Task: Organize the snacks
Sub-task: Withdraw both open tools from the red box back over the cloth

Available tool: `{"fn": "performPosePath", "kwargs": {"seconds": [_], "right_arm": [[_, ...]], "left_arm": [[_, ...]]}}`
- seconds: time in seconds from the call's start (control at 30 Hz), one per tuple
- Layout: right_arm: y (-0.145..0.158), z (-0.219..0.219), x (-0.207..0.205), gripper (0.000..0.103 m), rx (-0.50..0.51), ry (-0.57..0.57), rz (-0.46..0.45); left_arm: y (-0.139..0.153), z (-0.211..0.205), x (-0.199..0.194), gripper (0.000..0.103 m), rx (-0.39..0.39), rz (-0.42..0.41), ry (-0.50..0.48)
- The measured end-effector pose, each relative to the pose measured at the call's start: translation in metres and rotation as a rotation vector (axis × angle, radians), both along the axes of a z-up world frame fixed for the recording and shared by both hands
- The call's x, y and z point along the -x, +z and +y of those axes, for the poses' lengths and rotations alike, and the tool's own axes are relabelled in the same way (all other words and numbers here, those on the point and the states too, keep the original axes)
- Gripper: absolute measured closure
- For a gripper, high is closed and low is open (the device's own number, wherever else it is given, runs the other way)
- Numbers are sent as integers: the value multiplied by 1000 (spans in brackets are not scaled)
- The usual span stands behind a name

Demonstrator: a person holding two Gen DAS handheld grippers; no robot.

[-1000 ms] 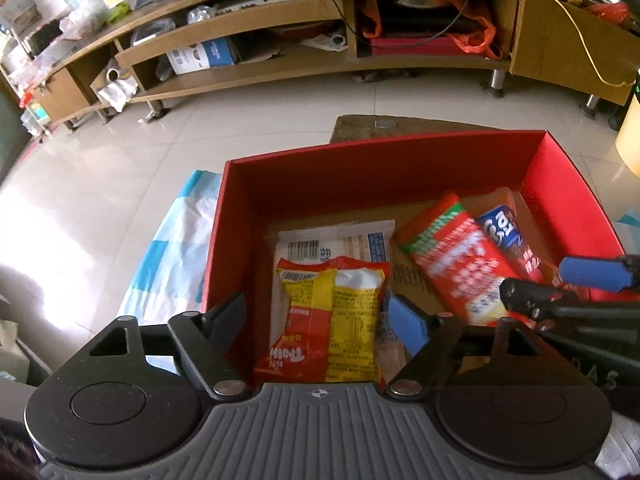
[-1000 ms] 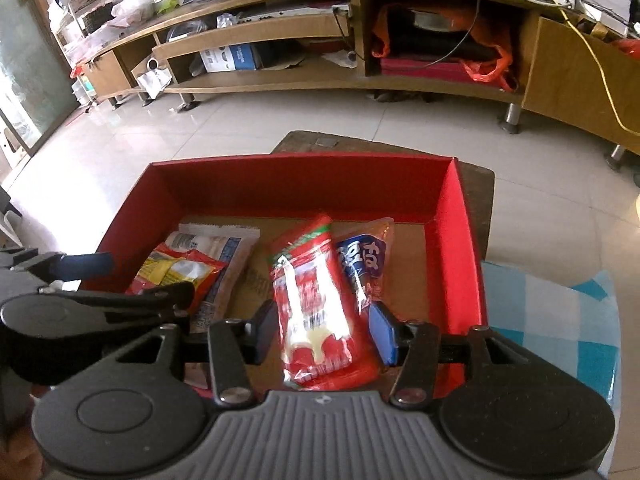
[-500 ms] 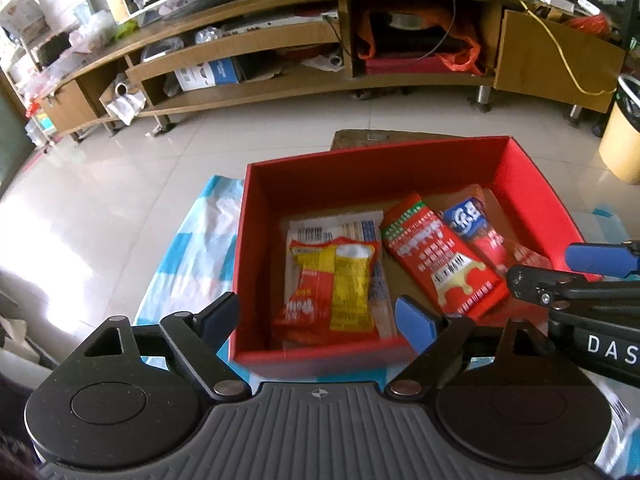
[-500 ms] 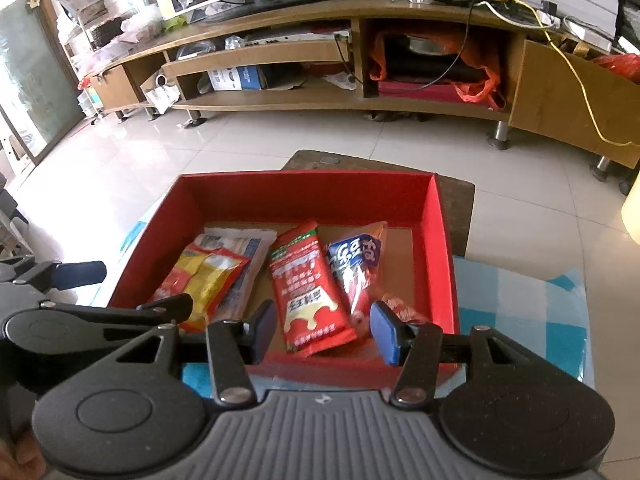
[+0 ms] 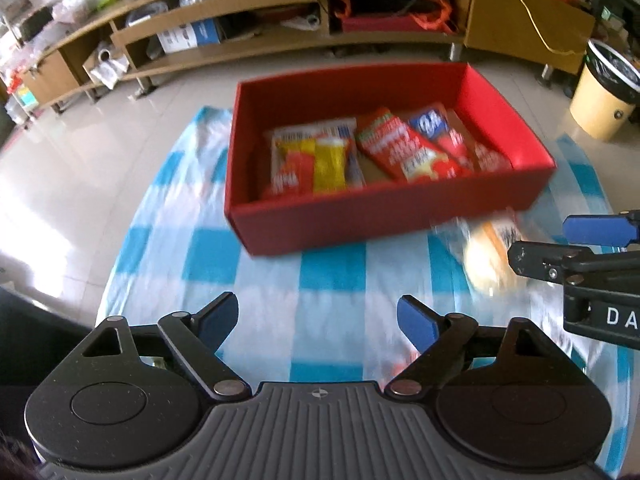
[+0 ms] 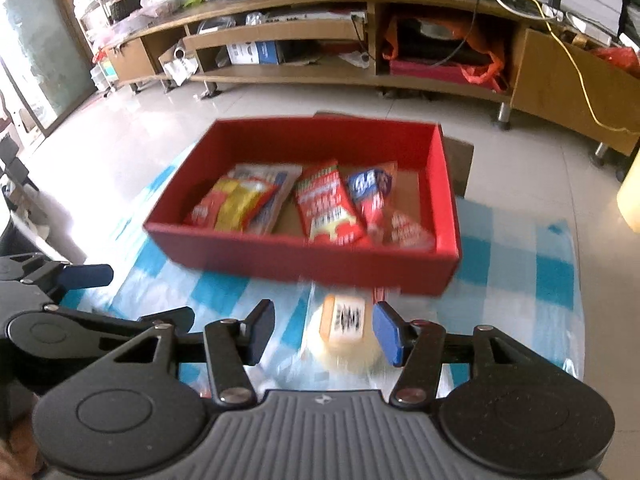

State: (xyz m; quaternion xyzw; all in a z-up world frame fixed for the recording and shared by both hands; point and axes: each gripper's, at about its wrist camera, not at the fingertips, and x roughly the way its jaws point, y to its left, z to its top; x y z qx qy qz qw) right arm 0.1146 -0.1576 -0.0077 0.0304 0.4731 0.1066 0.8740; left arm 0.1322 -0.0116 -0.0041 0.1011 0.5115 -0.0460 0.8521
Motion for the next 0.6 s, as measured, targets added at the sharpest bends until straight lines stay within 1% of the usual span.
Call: {"fn": "performPosePath", "kwargs": {"seconds": [0.23,0.37,0.6], "right_arm": [[-8,14,29,51,3,55,30],[-13,23,39,51,13,81,44],[-18,32,50,51,28,111,58]], "left_arm": [[-14,9,31,12,-12,63,-8],[-17,16,45,12,-22,75,-6],[-20,34,59,12,-19,93,29]]}}
